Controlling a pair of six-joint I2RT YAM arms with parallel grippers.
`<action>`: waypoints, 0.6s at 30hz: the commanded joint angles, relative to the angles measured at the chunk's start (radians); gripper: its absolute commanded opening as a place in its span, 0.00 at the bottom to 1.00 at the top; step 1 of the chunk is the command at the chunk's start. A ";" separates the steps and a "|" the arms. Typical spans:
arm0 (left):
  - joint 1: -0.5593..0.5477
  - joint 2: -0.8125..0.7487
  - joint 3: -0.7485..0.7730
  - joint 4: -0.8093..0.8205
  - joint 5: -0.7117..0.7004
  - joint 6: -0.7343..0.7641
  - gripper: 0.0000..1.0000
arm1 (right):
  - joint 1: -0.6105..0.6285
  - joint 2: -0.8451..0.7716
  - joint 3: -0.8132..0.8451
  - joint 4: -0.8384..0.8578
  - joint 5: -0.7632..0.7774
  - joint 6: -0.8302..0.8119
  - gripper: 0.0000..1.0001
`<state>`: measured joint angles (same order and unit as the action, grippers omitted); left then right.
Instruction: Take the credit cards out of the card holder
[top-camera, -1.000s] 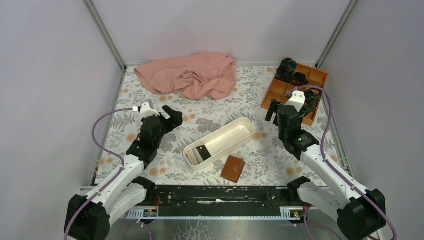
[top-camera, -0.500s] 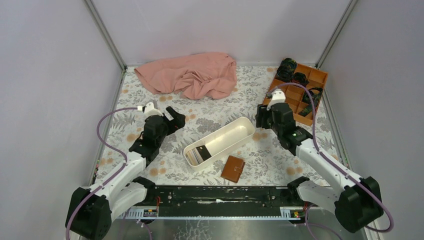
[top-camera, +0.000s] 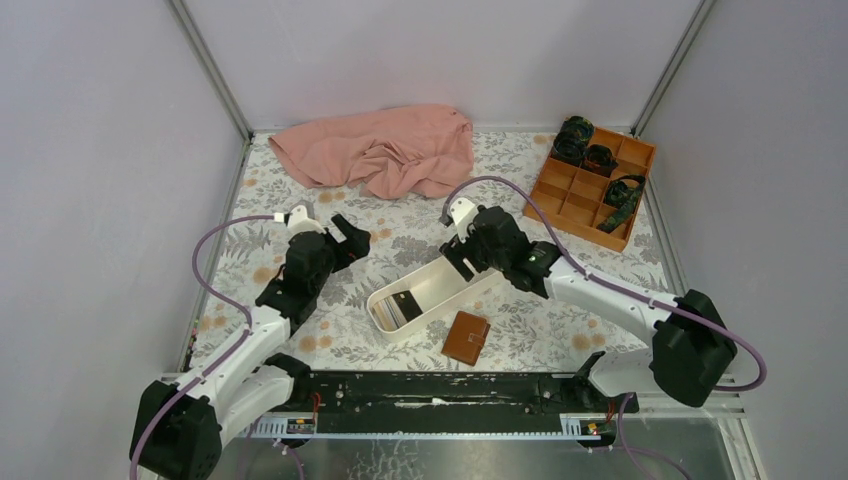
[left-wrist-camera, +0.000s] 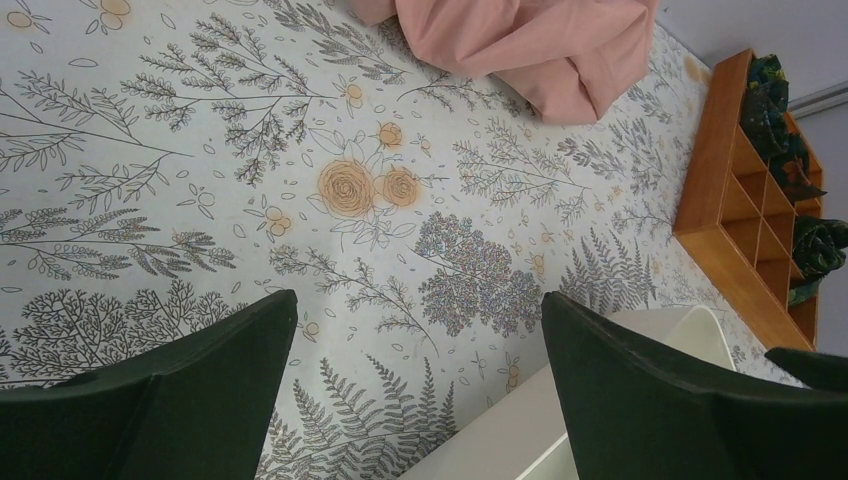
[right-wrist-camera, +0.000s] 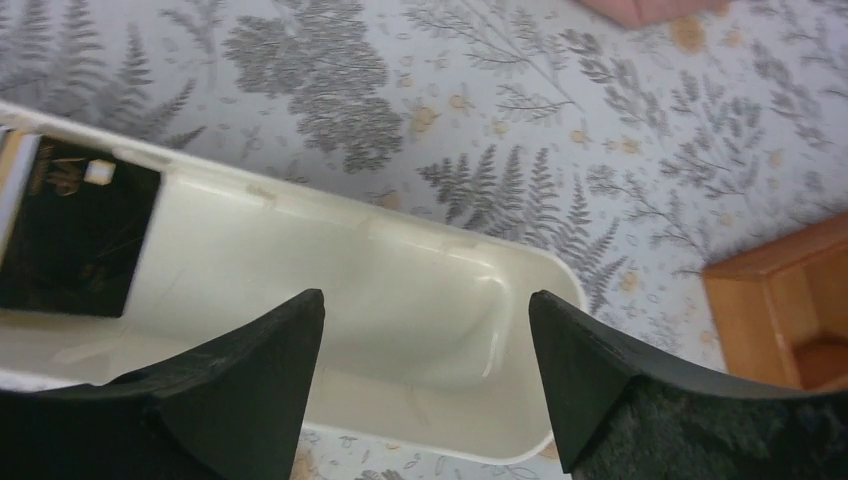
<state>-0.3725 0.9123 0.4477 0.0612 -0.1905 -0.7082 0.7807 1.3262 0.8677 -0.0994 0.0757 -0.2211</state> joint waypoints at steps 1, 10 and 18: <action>-0.003 -0.018 0.021 0.003 0.000 0.015 1.00 | -0.001 0.046 0.075 -0.006 0.197 -0.034 0.80; -0.003 0.011 0.026 0.012 0.029 0.011 1.00 | -0.115 0.062 0.053 0.002 0.358 0.082 0.71; -0.003 0.009 0.030 0.007 0.039 0.010 1.00 | -0.175 0.129 0.048 -0.020 0.260 0.121 0.67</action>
<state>-0.3725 0.9230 0.4477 0.0540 -0.1673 -0.7078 0.6170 1.4254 0.9001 -0.1078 0.3901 -0.1398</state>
